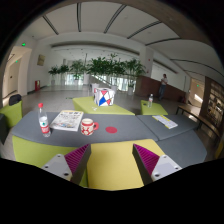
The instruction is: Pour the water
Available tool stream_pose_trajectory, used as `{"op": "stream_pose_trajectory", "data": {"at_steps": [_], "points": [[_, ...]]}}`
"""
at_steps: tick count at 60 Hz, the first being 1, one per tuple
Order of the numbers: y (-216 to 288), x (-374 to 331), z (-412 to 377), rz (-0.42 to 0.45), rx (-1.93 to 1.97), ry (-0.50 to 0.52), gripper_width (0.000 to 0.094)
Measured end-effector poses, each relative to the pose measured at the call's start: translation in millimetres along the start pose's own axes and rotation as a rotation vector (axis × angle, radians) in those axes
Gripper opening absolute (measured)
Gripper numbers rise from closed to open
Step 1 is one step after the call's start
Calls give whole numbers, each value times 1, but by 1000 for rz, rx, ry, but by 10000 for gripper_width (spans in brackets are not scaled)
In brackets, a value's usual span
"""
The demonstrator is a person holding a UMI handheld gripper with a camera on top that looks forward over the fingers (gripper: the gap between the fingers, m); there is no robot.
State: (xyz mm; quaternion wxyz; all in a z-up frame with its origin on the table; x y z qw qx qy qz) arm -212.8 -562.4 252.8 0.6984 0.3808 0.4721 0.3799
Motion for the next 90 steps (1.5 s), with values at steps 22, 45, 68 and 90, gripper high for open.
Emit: {"op": "stream_pose_trajectory", "data": {"at_steps": [22,45,68,90], "points": [[-27,7,-43,-38,-17,35,856],[6,59,-251,51,-69,270,855],[65,206,-404,166,-26,316,854],[75,275,-429,183,1,282,477]]}}
Point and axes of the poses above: the point between the fingertips, and its own axes, seen from behind it with the camera up: z to the right, y up, x forward, the way the camera looks, the point moved 10 cm from there along -x, backward, against the way the camera looks, and after that the axes turned 8 degrees about -x, right-handed, at the moved point
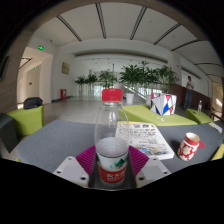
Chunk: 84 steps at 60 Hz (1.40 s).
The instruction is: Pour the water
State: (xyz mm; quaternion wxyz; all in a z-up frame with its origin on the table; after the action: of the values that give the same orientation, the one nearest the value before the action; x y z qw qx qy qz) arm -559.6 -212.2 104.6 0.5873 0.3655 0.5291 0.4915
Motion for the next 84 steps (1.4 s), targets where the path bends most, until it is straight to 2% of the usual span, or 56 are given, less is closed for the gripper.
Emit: {"op": "stream_pose_trajectory", "data": {"at_steps": [4,9,16,22,33,42,47,51,61,69,84], "points": [[1,0,2,11,10,-2,400],[3,-3,1,19,16,24,348],[19,-18,2,55,48,74,346],[51,-38,15,134,144,145,342],[120,-69,70,276,570,373,342],[146,-75,125,293,1088,597,341],[141,-67,156,289,1376,713,343],[124,-47,183,281,1574,759,344],[77,-13,216,233,1923,786,341],[32,-1,223,179,2089,726,342],[26,6,226,126,2085,732,342]]}}
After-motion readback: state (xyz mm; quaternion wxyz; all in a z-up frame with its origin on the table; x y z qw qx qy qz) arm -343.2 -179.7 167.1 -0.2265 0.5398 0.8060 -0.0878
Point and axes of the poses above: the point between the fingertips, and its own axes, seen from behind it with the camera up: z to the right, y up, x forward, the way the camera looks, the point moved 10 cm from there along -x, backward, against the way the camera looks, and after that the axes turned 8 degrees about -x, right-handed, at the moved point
